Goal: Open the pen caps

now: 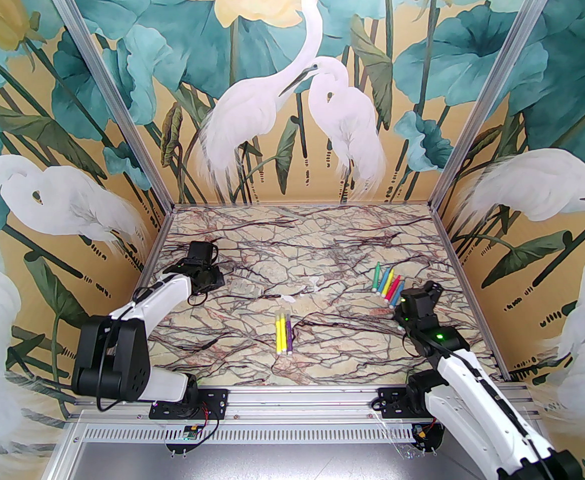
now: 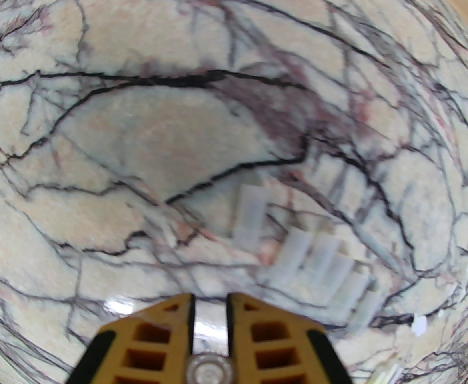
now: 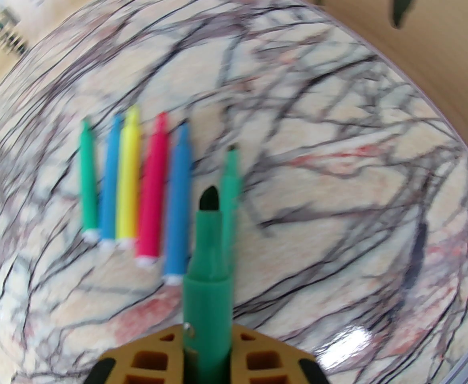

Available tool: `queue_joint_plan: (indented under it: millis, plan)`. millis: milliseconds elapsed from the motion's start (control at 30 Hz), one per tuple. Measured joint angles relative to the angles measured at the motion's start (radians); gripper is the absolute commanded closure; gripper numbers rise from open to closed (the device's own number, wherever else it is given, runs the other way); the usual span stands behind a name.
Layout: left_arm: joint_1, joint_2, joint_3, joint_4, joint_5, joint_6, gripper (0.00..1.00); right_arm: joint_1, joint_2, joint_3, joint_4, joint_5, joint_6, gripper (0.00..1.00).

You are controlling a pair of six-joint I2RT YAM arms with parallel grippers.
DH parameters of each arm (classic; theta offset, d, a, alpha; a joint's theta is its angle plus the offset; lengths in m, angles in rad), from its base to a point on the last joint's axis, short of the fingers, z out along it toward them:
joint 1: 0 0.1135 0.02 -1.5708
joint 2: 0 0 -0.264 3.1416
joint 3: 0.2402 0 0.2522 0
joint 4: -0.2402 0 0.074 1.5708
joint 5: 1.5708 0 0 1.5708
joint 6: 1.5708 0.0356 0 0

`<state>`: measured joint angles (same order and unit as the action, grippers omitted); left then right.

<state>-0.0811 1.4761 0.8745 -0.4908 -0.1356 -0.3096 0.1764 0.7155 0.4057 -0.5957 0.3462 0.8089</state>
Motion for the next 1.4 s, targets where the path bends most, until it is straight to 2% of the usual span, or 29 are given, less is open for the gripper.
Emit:
queue_joint_plan:
  millis: [267,600,867,967,1400]
  plan:
    - [0.072,0.095,0.052,0.0,0.036,0.061,1.0,-0.124,0.112,-0.005,0.022,-0.022,0.029,1.0]
    - [0.099,0.189,0.104,0.001,0.074,0.124,1.0,-0.159,0.374,0.045,0.073,-0.038,0.018,0.95]
    - [0.121,0.251,0.13,0.0,0.126,0.147,1.0,-0.185,0.464,0.067,0.127,-0.073,-0.004,0.91]
    - [0.12,0.265,0.144,0.0,0.14,0.15,1.0,-0.196,0.491,0.069,0.144,-0.086,-0.011,0.83]
    - [0.121,0.309,0.175,-0.009,0.169,0.166,1.0,-0.217,0.542,0.087,0.159,-0.115,-0.028,0.79]
